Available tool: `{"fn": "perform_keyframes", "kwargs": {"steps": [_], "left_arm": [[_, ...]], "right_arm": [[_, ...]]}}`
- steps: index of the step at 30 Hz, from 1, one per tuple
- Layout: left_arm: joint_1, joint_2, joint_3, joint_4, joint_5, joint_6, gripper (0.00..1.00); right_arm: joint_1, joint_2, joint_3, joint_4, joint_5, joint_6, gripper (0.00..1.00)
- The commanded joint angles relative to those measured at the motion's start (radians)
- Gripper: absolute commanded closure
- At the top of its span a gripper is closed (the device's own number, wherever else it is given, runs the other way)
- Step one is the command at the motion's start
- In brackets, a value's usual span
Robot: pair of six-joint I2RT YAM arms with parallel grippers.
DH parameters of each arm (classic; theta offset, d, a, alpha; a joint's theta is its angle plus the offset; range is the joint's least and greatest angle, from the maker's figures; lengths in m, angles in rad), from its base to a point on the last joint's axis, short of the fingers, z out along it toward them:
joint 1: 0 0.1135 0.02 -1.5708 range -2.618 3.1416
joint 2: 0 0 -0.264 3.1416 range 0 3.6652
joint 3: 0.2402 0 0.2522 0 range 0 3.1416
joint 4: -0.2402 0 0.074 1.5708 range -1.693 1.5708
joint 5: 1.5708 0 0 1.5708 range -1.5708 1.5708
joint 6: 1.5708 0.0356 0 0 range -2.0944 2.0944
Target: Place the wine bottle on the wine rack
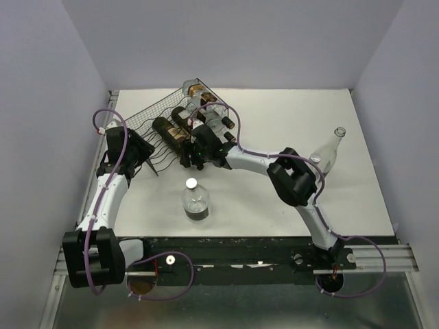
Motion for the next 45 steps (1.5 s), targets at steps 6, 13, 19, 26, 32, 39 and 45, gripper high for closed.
{"fn": "perform_keyframes", "kwargs": {"steps": [6, 13, 19, 26, 32, 39, 45], "left_arm": [[-0.015, -0.057, 0.013, -0.003, 0.025, -0.018, 0.4], [-0.014, -0.077, 0.03, -0.04, 0.003, -0.009, 0.37], [-0.015, -0.148, 0.038, -0.06, -0.014, 0.008, 0.35], [-0.015, -0.201, 0.105, -0.117, -0.006, 0.074, 0.33], [-0.014, -0.241, 0.118, -0.077, 0.078, 0.126, 0.2], [-0.014, -0.27, 0.104, -0.051, 0.049, 0.158, 0.01], [-0.014, -0.359, 0.039, 0.011, 0.006, 0.161, 0.01]], "right_arm": [[0.007, -0.143, -0.088, 0.014, 0.067, 0.003, 0.21], [0.008, -0.223, -0.133, 0.003, 0.05, -0.012, 0.16], [0.008, -0.362, -0.171, -0.064, 0.059, -0.04, 0.16], [0.017, -0.517, -0.095, -0.382, 0.105, -0.104, 0.17], [0.037, -0.678, -0.136, -0.505, -0.032, -0.242, 0.16], [0.146, -0.732, -0.109, -0.618, -0.108, -0.386, 0.09], [0.215, -0.585, 0.048, -0.761, -0.002, -0.391, 0.15]]}}
